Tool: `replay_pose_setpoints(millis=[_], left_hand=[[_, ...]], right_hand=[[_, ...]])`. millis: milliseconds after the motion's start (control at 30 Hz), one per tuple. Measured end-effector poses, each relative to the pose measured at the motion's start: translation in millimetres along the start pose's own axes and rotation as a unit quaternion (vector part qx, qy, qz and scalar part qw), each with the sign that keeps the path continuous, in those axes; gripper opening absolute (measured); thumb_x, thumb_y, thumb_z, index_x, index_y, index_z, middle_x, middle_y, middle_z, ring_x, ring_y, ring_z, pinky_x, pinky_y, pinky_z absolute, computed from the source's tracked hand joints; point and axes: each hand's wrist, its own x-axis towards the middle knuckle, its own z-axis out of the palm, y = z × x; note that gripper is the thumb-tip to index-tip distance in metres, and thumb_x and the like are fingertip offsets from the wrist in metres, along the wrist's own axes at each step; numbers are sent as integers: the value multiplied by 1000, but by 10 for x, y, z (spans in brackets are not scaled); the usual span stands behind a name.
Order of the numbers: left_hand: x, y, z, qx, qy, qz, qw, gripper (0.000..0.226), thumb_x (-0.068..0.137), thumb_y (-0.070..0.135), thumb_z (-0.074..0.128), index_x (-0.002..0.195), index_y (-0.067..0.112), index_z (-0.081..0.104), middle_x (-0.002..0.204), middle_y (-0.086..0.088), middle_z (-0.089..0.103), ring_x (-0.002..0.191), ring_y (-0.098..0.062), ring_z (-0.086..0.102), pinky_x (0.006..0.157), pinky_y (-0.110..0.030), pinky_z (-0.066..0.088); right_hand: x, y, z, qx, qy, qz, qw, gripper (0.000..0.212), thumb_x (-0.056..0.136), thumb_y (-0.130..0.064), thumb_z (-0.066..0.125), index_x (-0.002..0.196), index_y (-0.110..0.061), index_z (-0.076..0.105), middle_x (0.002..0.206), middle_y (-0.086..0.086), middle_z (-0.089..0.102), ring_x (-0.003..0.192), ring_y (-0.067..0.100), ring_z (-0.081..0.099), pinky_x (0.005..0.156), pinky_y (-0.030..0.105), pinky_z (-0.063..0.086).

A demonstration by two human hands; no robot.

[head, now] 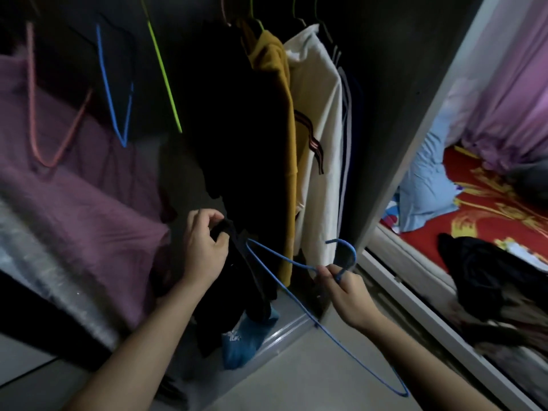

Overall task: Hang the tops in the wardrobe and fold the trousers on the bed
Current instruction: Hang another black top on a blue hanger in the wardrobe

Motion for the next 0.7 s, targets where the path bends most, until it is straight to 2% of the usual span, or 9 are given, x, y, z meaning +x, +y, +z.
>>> replay_pose_setpoints(millis=[67,200,333,400,500,533,600,667,700], left_hand=[[33,129,-10,30,27,3,999,36,70,-10,64,98,12,60,104,0,50,92,-23,57,87,-34,48],[40,396,17,73,12,-68,995,19,81,1,62,96,12,59,83,1,60,77,-28,62,75,-39,51],[-129,692,191,104,-16,-90,990,17,84,4,59,90,17,49,77,1,57,76,-28,57,70,-33,39],[-244,854,301,100,-31,-104,989,18,85,4,57,89,17,45,76,-4,57,77,-30,58,69,-34,39],[-437,1081,437,56,-80,-122,988,17,88,6,52,90,20,43,83,-12,61,73,-34,65,65,-41,52],[-500,1132,478,47,-96,-114,988,19,89,6,52,91,22,43,83,-10,61,71,-30,65,60,-37,52],[-599,1215,542,62,-114,-75,989,21,91,5,53,96,23,44,79,-4,59,68,-20,61,52,-16,41],[-648,1302,564,113,-130,-36,984,21,92,6,53,106,21,49,83,-4,61,74,-21,60,58,-15,40],[-657,1340,557,145,-141,-20,979,24,93,7,52,113,19,53,90,-8,64,82,-26,61,65,-22,43]], right_hand=[[-77,7,-166,8,26,-17,999,34,105,-38,45,87,-21,68,70,3,67,71,17,66,68,32,52],[-333,-119,-494,114,46,-37,992,35,101,-45,45,94,-21,71,68,9,65,61,13,62,59,18,46],[-775,-119,-941,142,14,-91,986,30,105,-34,46,95,-25,73,57,-20,55,52,-3,50,53,7,35],[-1003,-57,-1156,129,-9,-99,987,32,105,-39,46,97,-26,74,56,-25,53,51,-3,49,52,5,34],[-1243,0,-1349,104,-34,-83,991,31,103,-43,46,100,-31,74,54,-23,51,51,-2,47,53,8,34],[-1291,-7,-1377,88,-36,-80,992,29,103,-41,46,99,-34,74,55,-24,52,52,-1,49,54,9,35],[-1348,-63,-1417,57,-25,-81,995,32,105,-36,46,89,-50,69,58,-28,55,56,-4,53,57,10,37],[-1384,-127,-1464,40,-3,-83,996,45,106,-31,46,76,-62,60,58,-32,55,57,-7,55,57,9,40],[-1403,-145,-1484,39,2,-80,996,47,106,-31,46,74,-64,59,57,-33,55,56,-7,55,57,8,41]])
